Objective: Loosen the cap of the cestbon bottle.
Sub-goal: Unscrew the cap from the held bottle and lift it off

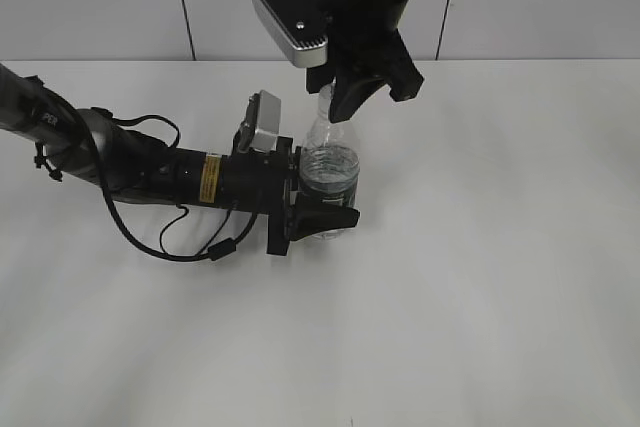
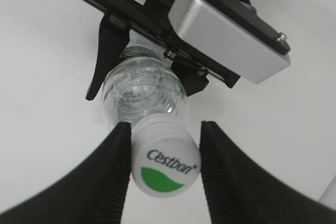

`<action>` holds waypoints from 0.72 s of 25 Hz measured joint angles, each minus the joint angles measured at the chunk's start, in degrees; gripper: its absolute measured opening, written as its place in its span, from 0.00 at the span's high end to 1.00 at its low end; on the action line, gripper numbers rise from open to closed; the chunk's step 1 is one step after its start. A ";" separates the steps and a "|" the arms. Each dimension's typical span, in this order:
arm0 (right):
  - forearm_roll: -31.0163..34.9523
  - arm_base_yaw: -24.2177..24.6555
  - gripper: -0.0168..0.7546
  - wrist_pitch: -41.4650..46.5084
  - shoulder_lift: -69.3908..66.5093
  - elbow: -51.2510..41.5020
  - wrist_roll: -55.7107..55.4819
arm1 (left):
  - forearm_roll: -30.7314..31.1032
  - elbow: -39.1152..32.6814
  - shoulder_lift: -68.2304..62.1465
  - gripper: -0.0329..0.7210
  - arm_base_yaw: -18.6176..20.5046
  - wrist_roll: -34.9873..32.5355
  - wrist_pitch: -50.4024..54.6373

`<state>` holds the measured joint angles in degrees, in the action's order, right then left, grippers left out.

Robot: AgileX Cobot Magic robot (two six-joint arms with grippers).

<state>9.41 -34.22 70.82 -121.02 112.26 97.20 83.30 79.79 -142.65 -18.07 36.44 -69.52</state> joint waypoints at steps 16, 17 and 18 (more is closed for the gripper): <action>1.03 0.17 0.39 -0.34 0.17 0.00 -7.21 | 1.90 0.00 0.00 0.41 0.09 0.00 -0.99; 1.03 0.17 0.39 -0.34 0.25 0.00 -8.56 | 1.96 0.00 0.00 0.41 0.09 0.00 -1.04; 1.03 0.17 0.39 -0.34 0.31 0.00 -10.16 | 1.96 0.00 0.00 0.41 0.09 0.00 -1.04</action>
<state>10.44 -34.05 70.47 -120.71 112.26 87.04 85.26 79.79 -142.65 -17.98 36.44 -70.56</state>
